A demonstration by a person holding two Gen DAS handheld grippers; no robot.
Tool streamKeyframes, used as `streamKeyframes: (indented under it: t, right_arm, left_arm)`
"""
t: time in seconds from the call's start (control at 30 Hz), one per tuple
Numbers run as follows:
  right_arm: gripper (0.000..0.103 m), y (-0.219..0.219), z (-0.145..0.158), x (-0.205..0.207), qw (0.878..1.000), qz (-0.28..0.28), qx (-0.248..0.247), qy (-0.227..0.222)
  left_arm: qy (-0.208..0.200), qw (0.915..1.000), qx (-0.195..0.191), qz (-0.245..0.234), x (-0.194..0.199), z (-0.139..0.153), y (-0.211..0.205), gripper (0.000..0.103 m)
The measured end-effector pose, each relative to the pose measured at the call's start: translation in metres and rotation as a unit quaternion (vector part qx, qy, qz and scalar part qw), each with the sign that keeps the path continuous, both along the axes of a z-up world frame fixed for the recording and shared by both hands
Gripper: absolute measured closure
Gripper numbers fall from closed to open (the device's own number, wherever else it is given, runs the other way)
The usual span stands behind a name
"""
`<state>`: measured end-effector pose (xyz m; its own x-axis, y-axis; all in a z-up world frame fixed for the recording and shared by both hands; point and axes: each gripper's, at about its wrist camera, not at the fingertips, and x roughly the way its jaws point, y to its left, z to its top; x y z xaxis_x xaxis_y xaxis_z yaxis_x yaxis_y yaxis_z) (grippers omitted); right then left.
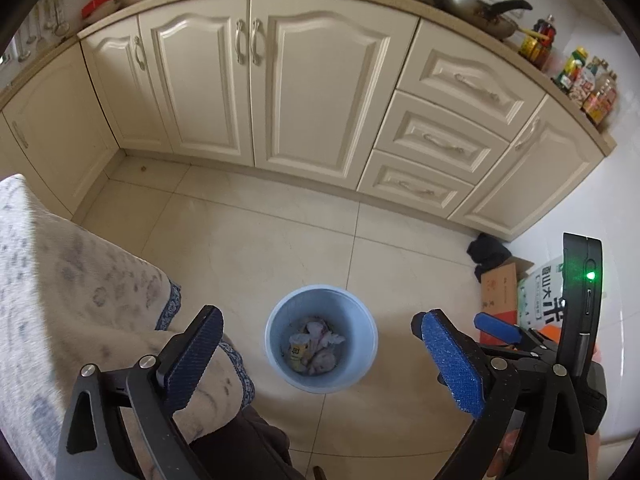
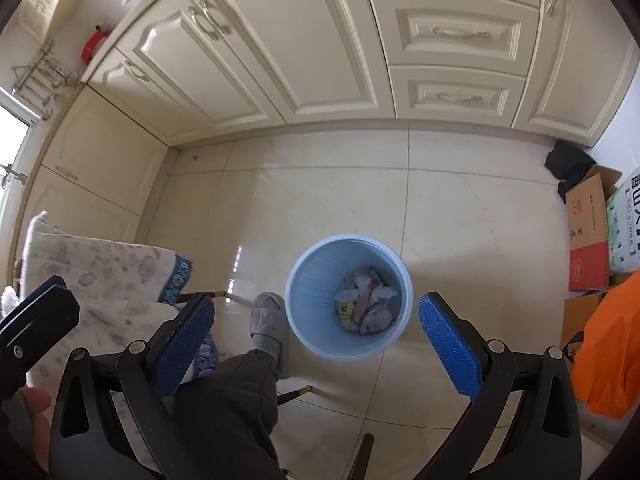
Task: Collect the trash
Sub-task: 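Open both tools over the light-blue wastebasket to drop the trash, then move both tools back over the table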
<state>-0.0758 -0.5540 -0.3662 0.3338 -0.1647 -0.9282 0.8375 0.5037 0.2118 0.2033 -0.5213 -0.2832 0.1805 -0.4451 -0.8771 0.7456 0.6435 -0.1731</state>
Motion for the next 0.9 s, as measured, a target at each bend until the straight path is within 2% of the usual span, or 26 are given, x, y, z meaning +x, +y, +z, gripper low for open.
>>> streamKeyframes:
  t: [0.23, 0.5, 0.7, 0.9]
  right_arm:
    - [0.000, 0.026, 0.062, 0.014, 0.998, 0.021, -0.054, -0.029]
    - [0.000, 0.079, 0.145, 0.052, 0.987, 0.074, -0.122, -0.079]
    - [0.000, 0.138, 0.194, 0.088, 0.972, 0.129, -0.157, -0.121]
    - [0.000, 0.210, 0.233, 0.123, 0.948, 0.200, -0.186, -0.162]
  left_arm:
    - [-0.034, 0.9979, -0.054, 0.014, -0.028, 0.059, 0.069, 0.002]
    - [-0.093, 0.9861, -0.115, 0.076, -0.048, 0.122, 0.187, 0.001]
    - [-0.156, 0.9683, -0.133, 0.143, -0.075, 0.160, 0.283, 0.001]
    - [-0.208, 0.9441, -0.138, 0.215, -0.114, 0.184, 0.377, 0.001]
